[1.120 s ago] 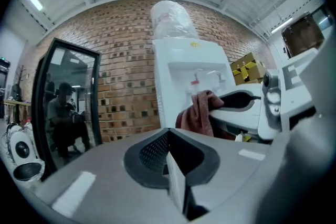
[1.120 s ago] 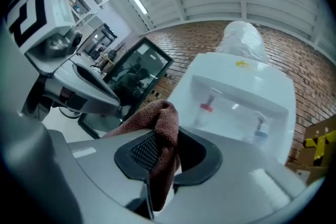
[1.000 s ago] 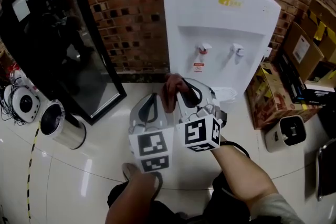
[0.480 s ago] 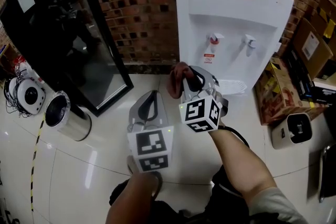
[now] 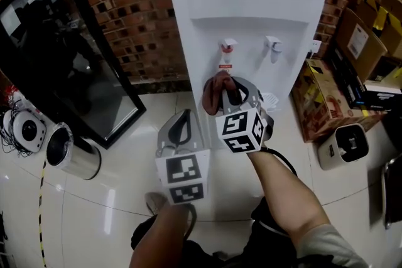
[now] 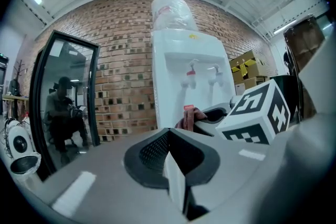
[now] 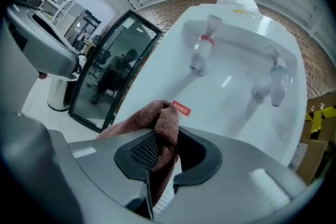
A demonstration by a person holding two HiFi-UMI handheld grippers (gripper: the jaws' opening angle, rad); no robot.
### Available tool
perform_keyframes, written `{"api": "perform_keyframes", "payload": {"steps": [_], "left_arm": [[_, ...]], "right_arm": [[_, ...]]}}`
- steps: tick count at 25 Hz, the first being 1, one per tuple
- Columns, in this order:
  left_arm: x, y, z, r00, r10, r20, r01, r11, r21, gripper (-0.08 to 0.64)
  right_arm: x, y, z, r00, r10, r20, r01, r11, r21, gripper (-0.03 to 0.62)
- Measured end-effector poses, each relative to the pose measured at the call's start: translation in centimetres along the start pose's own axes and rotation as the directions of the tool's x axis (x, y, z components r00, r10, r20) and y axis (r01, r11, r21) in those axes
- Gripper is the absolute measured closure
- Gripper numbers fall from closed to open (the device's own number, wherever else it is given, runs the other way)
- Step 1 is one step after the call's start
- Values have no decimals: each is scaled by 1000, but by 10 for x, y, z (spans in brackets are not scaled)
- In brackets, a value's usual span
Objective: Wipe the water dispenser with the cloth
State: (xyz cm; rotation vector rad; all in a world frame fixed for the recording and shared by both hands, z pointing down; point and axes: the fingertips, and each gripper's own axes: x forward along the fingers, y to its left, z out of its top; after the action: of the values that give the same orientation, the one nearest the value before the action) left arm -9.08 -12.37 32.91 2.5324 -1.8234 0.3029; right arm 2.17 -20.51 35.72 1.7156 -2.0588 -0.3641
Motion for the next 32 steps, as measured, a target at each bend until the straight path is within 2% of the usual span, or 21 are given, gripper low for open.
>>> {"api": "perform_keyframes", "payload": {"steps": [14,22,27,32], "left_arm": [[29,-68,3,994,-111,12,111,993,-31,560],[36,-88,0,990,-141,7,142,989,-35,560],[40,-103,-1,986,-165,8,166,986,-37,560],[45,-118,1,981,-193,13,193,981,-34,560]], "right_arm": [[-18,-64,-30,991,-97,-87,95,995,-24,506],[-33,-99,-54,979,-149,-142,145,989,-36,506],[-41,-112,-67,971,-158,-178,155,988,-31,506],[-54,-120,-69,971,-157,-181,148,987,-63,508]]}}
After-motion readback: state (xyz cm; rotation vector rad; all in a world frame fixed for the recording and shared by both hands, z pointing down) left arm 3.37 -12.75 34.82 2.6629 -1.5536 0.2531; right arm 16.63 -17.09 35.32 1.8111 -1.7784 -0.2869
